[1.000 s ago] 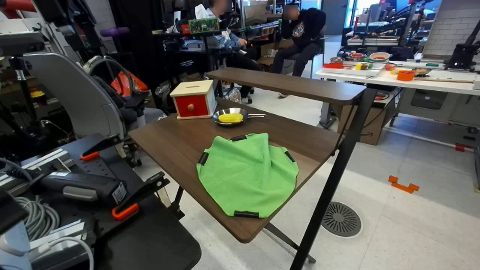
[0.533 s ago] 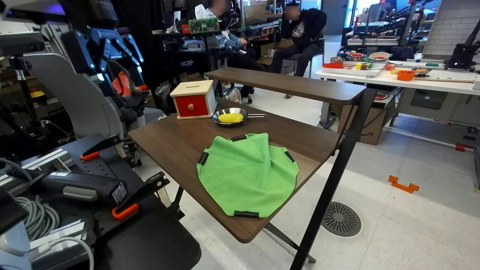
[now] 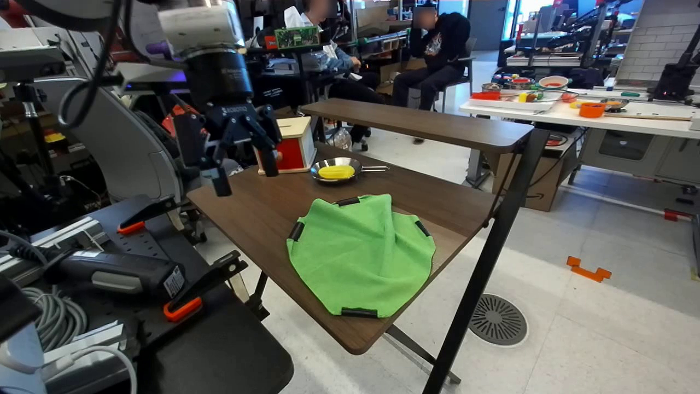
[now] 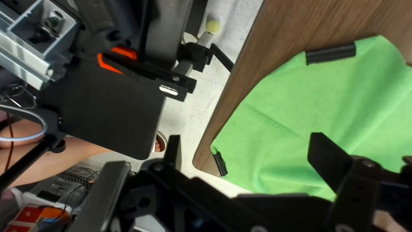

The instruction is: Move the green cloth on the table

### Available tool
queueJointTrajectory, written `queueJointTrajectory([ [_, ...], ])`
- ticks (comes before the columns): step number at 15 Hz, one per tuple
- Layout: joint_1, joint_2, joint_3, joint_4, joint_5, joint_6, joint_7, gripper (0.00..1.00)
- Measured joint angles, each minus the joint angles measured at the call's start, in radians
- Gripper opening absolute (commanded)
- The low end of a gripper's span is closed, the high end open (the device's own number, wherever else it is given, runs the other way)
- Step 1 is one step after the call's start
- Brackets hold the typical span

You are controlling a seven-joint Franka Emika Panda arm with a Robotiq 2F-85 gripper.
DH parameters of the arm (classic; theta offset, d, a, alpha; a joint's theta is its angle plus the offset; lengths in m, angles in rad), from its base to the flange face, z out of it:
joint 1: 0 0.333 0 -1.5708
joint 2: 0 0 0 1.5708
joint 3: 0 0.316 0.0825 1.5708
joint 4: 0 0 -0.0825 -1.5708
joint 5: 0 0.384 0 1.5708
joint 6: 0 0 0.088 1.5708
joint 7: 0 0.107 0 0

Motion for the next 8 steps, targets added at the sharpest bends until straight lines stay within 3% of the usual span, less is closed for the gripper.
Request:
queueJointTrajectory([
  [8,0.207,0.307,-0.274,0.278,-0.060,0.089,0.272,1.00],
])
